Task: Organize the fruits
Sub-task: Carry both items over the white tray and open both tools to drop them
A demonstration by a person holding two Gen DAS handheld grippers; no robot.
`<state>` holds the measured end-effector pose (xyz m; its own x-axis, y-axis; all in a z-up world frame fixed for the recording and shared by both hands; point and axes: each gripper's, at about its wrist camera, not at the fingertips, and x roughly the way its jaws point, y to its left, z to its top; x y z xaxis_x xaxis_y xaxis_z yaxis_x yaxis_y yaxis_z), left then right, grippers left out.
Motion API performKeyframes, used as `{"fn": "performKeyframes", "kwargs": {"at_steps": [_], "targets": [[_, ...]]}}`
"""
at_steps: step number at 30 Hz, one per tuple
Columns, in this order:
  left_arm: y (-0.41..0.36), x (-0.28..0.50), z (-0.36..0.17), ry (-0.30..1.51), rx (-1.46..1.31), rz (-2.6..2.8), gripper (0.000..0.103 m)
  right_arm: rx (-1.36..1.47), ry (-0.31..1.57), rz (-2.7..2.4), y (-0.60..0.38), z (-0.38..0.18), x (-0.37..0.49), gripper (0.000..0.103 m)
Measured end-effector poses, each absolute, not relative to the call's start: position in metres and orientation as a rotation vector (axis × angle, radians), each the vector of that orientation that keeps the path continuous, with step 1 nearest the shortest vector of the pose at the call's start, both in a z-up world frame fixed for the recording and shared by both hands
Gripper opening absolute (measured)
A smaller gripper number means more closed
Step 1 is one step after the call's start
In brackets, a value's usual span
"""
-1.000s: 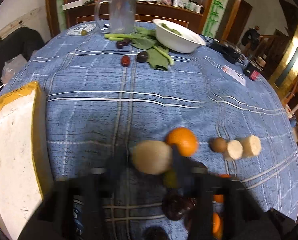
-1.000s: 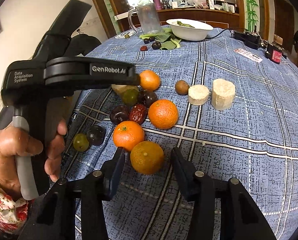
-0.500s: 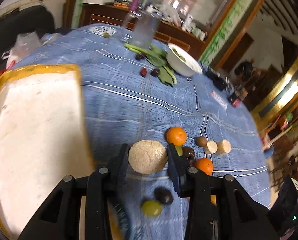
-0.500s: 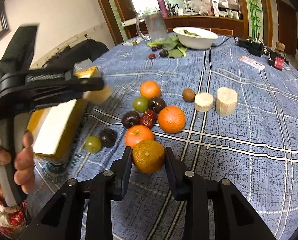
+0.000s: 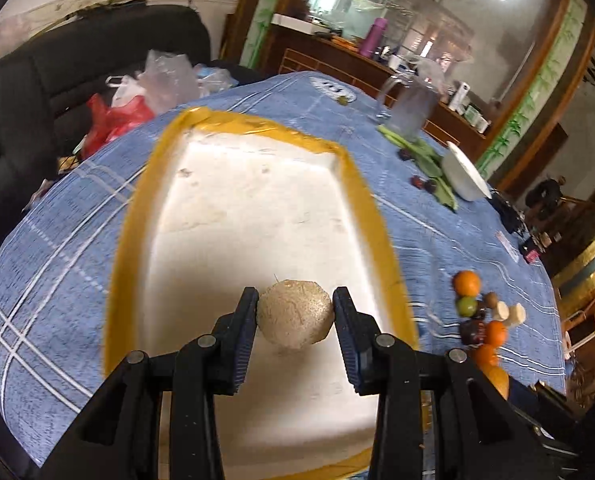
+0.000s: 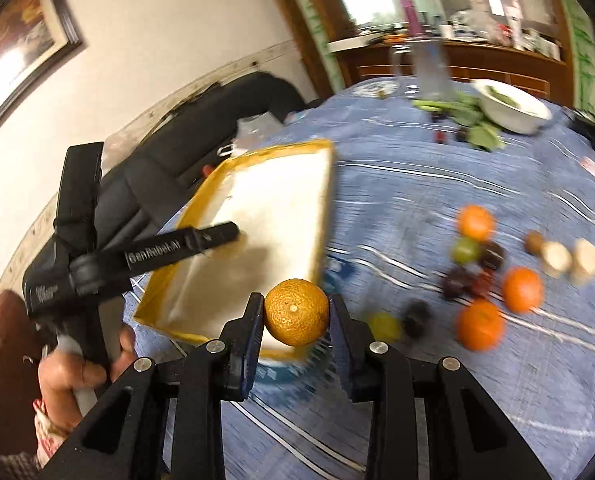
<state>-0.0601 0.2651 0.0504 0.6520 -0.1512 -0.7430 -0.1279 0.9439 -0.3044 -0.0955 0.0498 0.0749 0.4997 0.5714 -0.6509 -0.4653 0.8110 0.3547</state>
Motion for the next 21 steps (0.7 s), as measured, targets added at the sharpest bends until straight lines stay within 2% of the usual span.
{"fn": "performKeyframes", "kwargs": {"at_steps": [3,5,6,7,9,13,16,21], "targets": [[0.274,-0.064,0.046,0.866,-0.350,-0.011,0.037,0.089,0.860,0.629,0.077,0.068,-0.088,0.035],[0.277,-0.067,0.046,0.854,-0.349,-0.017,0.042,0.044,0.862,0.605,0.092,0.064,-0.083,0.037],[0.278,-0.067,0.046,0.849,-0.348,-0.021,0.048,0.031,0.862,0.594,0.096,0.064,-0.081,0.037],[0.279,-0.068,0.047,0.841,-0.347,-0.024,0.059,0.019,0.867,0.583,0.101,0.062,-0.079,0.038],[0.280,-0.071,0.050,0.812,-0.343,-0.033,0.069,0.009,0.873,0.589,0.105,0.063,-0.079,0.043],[0.281,-0.069,0.054,0.762,-0.324,-0.032,0.074,0.017,0.792,0.572,0.090,0.079,-0.092,0.053],[0.283,-0.063,0.053,0.745,-0.315,-0.023,0.078,0.027,0.765,0.508,0.072,0.083,-0.099,0.053],[0.286,-0.049,0.046,0.758,-0.293,0.040,0.078,0.017,0.892,0.504,0.072,0.052,-0.082,0.052]]}}
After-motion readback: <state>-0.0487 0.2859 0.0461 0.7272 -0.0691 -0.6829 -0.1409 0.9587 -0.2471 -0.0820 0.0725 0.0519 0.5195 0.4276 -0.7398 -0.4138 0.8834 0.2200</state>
